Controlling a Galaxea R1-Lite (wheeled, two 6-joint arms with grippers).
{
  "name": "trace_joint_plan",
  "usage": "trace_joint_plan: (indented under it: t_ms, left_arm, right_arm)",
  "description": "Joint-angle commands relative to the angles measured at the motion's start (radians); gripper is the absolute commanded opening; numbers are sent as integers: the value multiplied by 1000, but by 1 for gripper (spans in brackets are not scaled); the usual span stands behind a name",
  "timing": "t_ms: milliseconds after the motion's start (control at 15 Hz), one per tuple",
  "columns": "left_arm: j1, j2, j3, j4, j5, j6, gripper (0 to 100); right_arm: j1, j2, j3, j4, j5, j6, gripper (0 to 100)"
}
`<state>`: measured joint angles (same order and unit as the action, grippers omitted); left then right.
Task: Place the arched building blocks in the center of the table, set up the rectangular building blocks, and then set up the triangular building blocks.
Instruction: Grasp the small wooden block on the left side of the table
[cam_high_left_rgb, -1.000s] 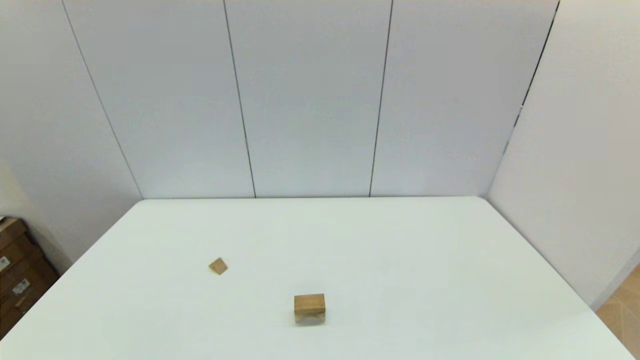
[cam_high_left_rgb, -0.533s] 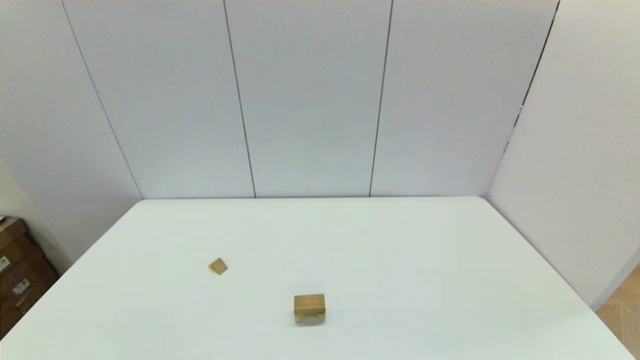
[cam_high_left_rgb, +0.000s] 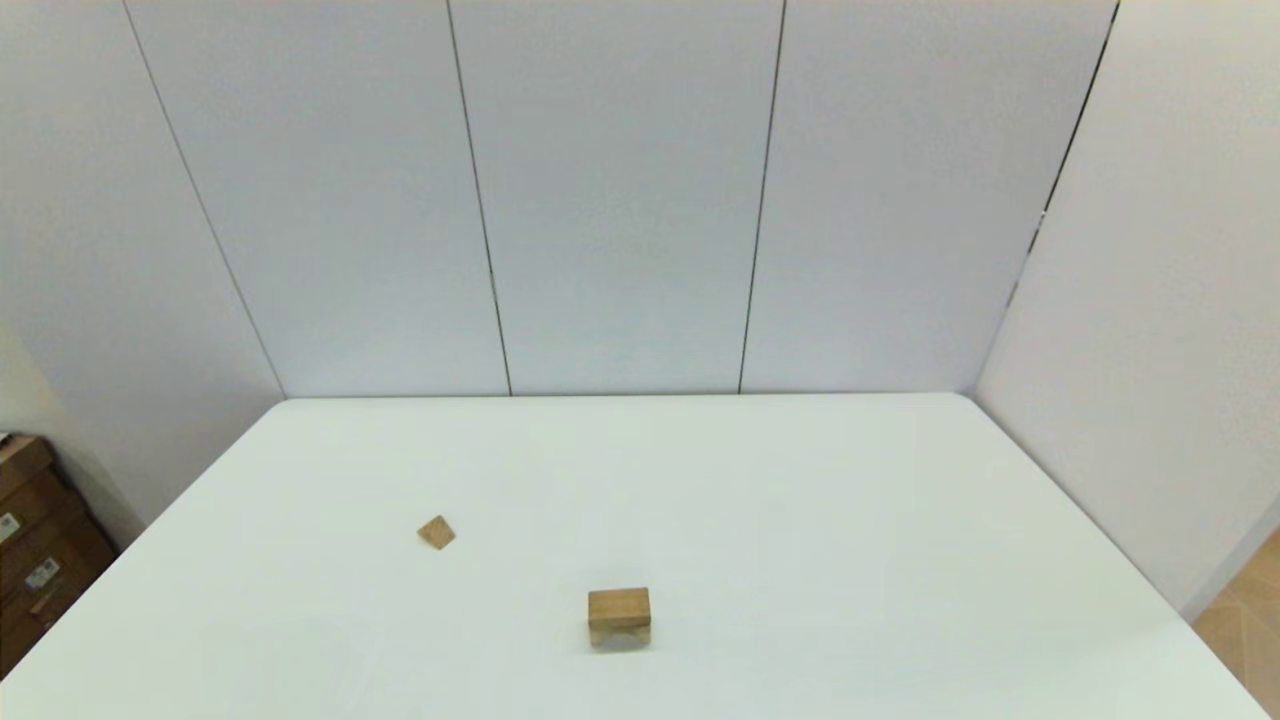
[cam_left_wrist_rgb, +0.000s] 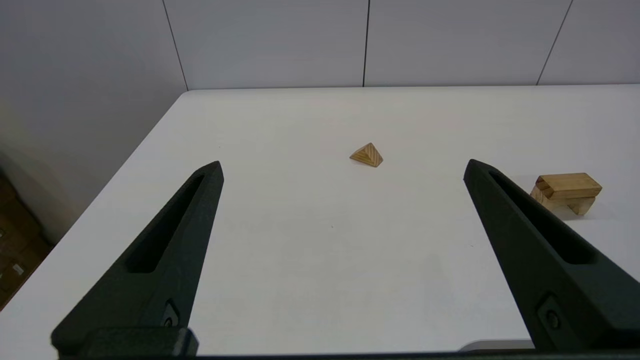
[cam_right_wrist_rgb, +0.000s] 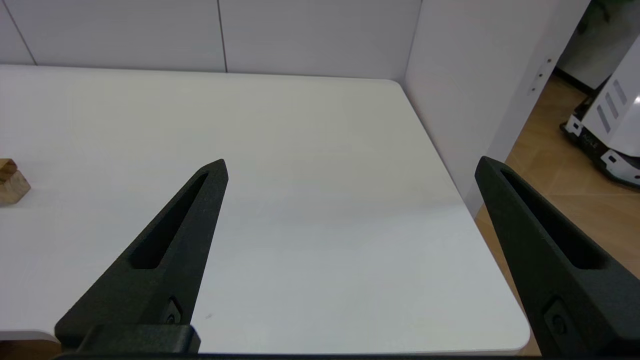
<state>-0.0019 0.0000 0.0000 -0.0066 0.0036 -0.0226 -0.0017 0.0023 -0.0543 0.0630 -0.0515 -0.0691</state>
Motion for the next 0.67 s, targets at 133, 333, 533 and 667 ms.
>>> trace_joint_plan:
  t_ms: [133, 333, 533, 667]
  left_arm:
    - [0, 0, 0, -1, 1, 0, 100]
    - [-1, 0, 0, -1, -1, 0, 100]
    - [0, 0, 0, -1, 1, 1, 100]
    - [0, 0, 0, -1, 1, 0, 100]
  right_arm:
    - [0, -2, 48, -51, 65, 15, 100]
    - [0, -2, 54, -75, 64, 25, 100]
    - [0, -2, 54, -74, 64, 32, 100]
    - [0, -2, 54, -74, 62, 49, 100]
